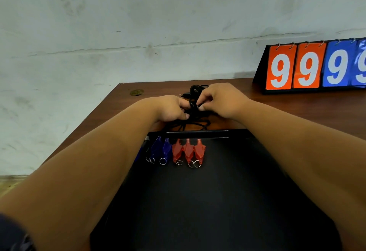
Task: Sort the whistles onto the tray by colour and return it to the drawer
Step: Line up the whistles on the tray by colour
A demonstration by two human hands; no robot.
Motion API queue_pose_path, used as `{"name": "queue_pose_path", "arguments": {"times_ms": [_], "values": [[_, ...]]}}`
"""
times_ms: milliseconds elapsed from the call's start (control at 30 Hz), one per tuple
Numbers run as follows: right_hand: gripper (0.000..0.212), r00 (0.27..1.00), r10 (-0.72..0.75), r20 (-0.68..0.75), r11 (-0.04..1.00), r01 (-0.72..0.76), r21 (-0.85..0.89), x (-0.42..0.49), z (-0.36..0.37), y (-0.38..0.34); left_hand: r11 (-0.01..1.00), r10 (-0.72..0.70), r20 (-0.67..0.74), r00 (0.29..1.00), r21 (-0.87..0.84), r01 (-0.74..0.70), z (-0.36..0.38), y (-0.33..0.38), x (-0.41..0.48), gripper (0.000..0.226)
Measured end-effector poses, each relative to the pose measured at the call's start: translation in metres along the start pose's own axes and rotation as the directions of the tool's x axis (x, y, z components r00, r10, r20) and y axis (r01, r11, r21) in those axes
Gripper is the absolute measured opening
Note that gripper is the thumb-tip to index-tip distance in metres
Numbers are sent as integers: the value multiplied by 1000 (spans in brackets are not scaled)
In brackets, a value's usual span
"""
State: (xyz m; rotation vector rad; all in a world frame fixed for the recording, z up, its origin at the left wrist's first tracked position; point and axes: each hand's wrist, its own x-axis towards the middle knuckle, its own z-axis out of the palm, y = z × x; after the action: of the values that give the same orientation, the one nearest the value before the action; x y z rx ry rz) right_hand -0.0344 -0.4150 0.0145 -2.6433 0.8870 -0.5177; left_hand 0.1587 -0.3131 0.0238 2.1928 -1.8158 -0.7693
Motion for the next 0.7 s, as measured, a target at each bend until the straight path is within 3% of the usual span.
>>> {"name": "queue_pose_path", "arguments": {"times_ms": [233, 400, 533, 567, 667, 700], "values": [[11, 946, 294, -138, 860, -199, 469, -13, -13, 2, 1000, -21, -4, 1000, -18, 21, 1, 2, 0, 44], [19, 884, 452, -121, 737, -293, 609, -17, -20, 2, 999, -3, -1, 1000, -46, 3, -2, 2, 2, 45], [13, 828, 555, -83, 490, -244, 837, -9, -26, 2, 999, 4, -1, 1000, -52, -4, -9, 6, 5, 40], [13, 821, 564, -87, 471, -234, 850, -8, -26, 3, 997, 4, -12, 1000, -74, -5, -11, 6, 6, 36], [14, 826, 547, -136, 635, -304, 710, -8, -24, 9, 977, -50, -148, 988, -212, 18, -17, 10, 17, 27], [15, 844, 516, -149, 714, -328, 619, -8, -23, 11, 982, -63, -235, 970, -187, 18, -19, 10, 22, 29]]}}
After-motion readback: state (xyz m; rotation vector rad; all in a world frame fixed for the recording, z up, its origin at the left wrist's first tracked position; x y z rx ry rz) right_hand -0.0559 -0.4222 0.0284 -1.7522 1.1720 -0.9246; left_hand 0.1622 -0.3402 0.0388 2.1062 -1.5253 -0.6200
